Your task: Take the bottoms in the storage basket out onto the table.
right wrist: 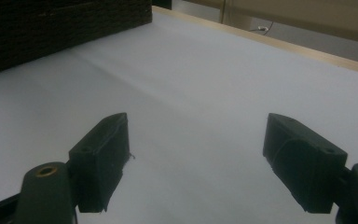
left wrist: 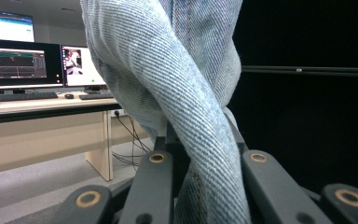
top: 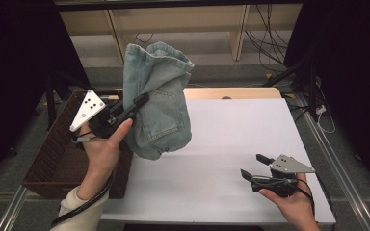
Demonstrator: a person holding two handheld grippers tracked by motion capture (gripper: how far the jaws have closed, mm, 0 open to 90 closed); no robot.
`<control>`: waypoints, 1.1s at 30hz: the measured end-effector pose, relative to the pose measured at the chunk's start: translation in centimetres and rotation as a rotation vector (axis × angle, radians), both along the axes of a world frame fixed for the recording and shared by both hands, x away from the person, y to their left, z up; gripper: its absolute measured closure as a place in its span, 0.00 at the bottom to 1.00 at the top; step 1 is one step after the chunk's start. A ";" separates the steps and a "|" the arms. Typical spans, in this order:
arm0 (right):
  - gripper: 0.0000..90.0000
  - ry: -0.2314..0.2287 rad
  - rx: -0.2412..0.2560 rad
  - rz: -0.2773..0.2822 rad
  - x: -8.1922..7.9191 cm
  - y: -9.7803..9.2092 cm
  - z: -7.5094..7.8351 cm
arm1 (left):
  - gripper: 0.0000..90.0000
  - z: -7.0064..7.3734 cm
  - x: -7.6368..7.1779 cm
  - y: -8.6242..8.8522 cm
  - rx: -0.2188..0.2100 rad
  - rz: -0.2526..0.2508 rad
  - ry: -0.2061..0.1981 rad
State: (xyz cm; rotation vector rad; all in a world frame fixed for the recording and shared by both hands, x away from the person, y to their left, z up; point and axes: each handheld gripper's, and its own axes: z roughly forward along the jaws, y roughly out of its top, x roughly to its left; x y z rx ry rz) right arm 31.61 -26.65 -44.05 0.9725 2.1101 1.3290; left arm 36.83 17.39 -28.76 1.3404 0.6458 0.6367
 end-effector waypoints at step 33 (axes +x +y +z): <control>0.26 0.007 -0.002 -0.003 0.0 -0.1 -0.1 | 0.88 -2.8 1.9 -4.3 0.096 -0.066 0.084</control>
